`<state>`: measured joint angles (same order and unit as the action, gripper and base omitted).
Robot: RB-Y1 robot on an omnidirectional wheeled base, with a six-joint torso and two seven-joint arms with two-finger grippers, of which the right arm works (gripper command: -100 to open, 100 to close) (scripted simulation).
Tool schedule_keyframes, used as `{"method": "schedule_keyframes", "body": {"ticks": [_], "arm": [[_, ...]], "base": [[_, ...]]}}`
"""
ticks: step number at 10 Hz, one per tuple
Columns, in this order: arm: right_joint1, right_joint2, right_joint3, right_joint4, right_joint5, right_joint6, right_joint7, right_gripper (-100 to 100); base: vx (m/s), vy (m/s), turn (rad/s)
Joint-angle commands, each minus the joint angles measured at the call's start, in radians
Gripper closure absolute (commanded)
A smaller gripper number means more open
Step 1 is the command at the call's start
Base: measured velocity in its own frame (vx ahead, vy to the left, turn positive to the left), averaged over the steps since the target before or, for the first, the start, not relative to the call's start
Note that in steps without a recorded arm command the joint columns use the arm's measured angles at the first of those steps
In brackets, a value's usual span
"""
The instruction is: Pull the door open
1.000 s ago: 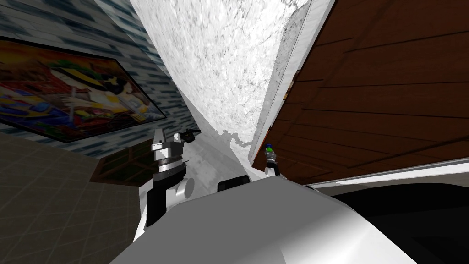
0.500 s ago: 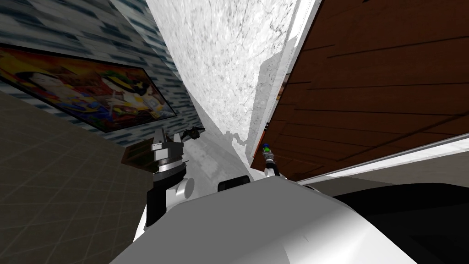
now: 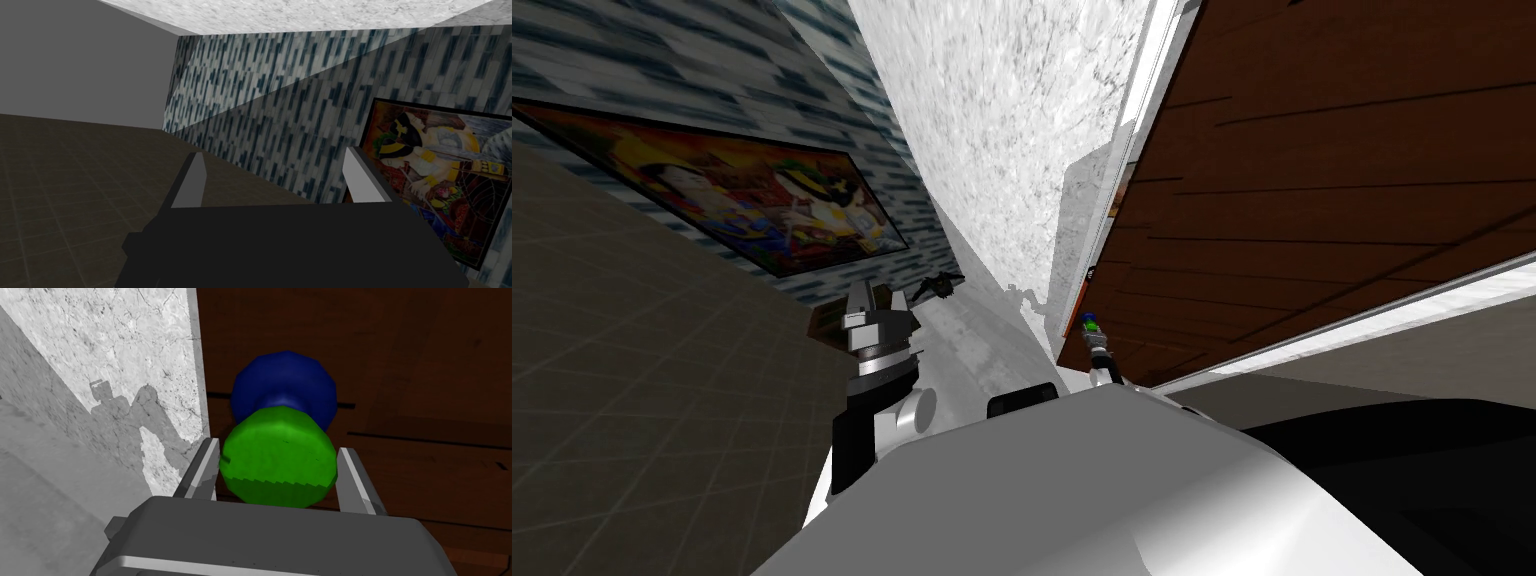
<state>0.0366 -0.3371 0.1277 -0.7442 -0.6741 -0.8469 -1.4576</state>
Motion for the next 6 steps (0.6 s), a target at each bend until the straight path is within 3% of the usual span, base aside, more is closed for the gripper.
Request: {"method": "schedule_keyframes", "body": {"ticks": [1, 4, 5, 6], "arm": [[0.008, -0.009, 0.026, -0.005, 0.013, -0.006, -0.021, 100], [0.020, -0.027, 0.069, -0.024, 0.035, -0.011, -0.051, 100], [0.020, -0.023, 0.060, -0.023, 0.031, -0.006, -0.042, 100], [0.040, -0.027, 0.088, -0.049, 0.045, -0.008, -0.049, 100]], "base": [[-0.245, -0.014, 0.068], [-0.244, -0.019, 0.061], [-0.112, -0.007, 0.026], [-0.081, 0.003, 0.045]]}}
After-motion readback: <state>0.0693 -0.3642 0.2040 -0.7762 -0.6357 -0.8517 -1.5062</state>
